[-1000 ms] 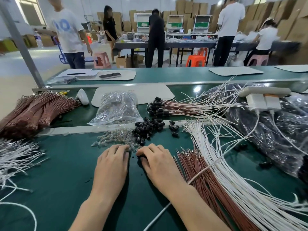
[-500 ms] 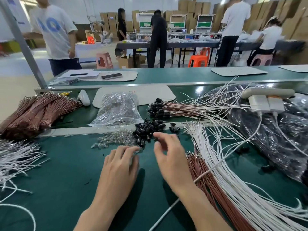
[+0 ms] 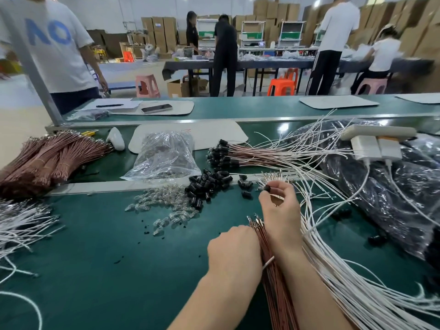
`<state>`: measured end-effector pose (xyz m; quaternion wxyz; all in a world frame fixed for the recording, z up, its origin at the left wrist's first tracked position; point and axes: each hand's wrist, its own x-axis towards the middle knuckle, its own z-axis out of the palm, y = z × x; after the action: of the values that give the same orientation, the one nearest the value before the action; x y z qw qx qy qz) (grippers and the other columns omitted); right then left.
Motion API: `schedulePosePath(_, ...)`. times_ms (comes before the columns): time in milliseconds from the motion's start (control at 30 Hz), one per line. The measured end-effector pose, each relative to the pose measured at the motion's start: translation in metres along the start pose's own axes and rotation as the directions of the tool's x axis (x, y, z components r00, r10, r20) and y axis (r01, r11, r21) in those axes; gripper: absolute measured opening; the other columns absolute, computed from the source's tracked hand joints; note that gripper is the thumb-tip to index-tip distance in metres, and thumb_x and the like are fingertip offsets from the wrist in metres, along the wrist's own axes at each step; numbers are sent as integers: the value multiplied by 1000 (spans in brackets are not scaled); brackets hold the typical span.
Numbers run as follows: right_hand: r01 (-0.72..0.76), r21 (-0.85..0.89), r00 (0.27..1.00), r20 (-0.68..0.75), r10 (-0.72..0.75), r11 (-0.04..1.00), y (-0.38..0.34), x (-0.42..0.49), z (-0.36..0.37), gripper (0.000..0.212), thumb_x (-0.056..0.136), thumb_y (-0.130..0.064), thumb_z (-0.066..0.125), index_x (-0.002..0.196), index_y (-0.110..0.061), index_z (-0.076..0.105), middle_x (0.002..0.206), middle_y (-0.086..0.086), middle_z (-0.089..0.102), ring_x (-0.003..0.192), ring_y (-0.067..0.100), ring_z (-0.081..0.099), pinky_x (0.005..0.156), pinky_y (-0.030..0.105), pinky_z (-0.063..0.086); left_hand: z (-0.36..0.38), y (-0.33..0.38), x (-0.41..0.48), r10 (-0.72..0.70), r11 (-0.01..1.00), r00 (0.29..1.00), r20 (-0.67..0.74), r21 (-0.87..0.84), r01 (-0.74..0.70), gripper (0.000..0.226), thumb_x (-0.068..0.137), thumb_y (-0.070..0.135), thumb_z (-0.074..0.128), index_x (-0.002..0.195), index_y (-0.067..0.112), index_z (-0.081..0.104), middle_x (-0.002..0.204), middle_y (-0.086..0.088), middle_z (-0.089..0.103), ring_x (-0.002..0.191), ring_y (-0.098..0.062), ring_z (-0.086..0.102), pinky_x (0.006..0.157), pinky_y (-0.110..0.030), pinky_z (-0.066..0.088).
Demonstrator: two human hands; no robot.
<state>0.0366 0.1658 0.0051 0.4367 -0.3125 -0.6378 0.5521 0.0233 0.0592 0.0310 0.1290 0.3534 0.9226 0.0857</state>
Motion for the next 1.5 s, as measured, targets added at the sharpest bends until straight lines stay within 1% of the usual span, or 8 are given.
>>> schedulePosePath(133,12,1,999,33,-12,1000,1,-2,3,18,94,-7,62,103,-22,61,92,-9,63,73,-13,58,66,4,42,-6,2,1,-33,997,998,50,-66,36,31,98,18,50,71,17,35,108,-9,65,99,-35,63,69,-33,37)
schedulePosePath(333,-24,66,999,42,22,998,-1,-1,1,22,97,-14,59,100,-36,62,90,-10,65,63,2,56,55,13,46,1,-21,7,-94,823,995,-22,-564,65,28,93,30,49,70,14,47,67,-9,61,57,-23,51,52,-40,48)
schedulePosePath(533,-145,201,957,278,86,969,-11,-8,6,31,99,-10,58,94,-37,73,93,-6,70,78,12,70,74,27,60,-25,-75,15,-362,5,902,-235,-968,-250,16,103,12,45,100,-1,53,74,-9,74,51,-18,63,44,-24,50)
schedulePosePath(733,-465,286,743,640,194,838,-13,-28,20,30,100,-3,56,99,-22,78,94,7,73,89,23,73,76,35,60,-20,-118,21,-496,-425,859,-128,-827,-368,15,106,16,49,99,4,53,72,-6,72,62,-17,70,58,-24,58)
schedulePosePath(900,-531,406,760,616,207,744,-10,-26,22,23,97,4,56,111,-6,72,95,17,74,87,22,73,75,23,59,-10,-124,25,-485,-495,871,-80,-796,-349,8,104,11,53,98,7,57,73,-4,73,65,-15,71,60,-24,59)
schedulePosePath(1167,-421,279,793,576,200,863,-1,-27,24,31,98,-2,59,98,-26,79,98,6,76,93,15,71,77,24,57,-7,-126,27,-483,-534,874,-45,-776,-336,7,103,9,54,101,9,61,74,-6,72,63,-15,70,58,-25,58)
schedulePosePath(1367,-416,298,789,588,178,859,-2,-28,25,28,94,-3,64,101,-26,80,99,8,77,95,17,73,80,21,56,-8,-120,22,-454,-481,887,-87,-814,-326,9,103,13,55,100,9,63,80,-6,74,68,-17,72,62,-26,60)
schedulePosePath(1500,-401,292,796,580,173,868,-2,-29,26,28,93,-4,66,102,-26,80,99,8,77,98,19,73,83,21,56,-1,-110,19,-369,-272,914,-168,-921,-279,13,101,18,58,101,7,66,85,-6,73,76,-19,72,67,-26,60)
